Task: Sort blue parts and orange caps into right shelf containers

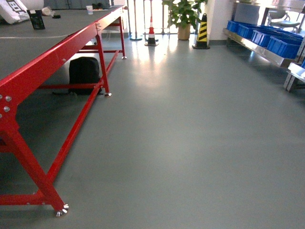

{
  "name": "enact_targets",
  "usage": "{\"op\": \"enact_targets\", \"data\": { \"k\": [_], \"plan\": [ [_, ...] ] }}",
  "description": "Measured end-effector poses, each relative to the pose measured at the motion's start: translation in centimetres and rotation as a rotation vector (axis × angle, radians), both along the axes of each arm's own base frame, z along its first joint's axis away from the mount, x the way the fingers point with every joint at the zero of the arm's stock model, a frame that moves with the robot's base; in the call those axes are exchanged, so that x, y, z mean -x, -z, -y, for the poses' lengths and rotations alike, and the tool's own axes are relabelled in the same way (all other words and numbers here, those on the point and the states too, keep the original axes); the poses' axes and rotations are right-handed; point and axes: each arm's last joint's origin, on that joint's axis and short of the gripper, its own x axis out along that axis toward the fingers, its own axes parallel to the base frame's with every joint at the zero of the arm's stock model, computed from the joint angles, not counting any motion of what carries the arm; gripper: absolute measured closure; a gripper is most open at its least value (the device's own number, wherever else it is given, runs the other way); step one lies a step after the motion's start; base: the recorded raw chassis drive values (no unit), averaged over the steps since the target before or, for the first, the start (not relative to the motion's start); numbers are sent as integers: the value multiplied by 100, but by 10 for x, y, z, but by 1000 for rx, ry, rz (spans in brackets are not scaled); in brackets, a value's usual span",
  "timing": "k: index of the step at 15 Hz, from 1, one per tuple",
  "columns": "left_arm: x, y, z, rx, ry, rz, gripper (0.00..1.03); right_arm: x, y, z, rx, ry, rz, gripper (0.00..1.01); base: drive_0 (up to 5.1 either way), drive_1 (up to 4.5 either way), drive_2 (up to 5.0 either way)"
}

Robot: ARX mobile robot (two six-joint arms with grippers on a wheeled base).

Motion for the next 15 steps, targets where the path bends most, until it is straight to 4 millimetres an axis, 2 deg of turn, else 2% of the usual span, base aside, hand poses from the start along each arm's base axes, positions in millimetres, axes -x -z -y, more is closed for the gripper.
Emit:
{"op": "enact_targets", "data": {
  "k": [15],
  "plan": [
    [0,0,0,0,0,-1,59,0,1,0,3,0,-9,59,4,437,-429]
  ]
}}
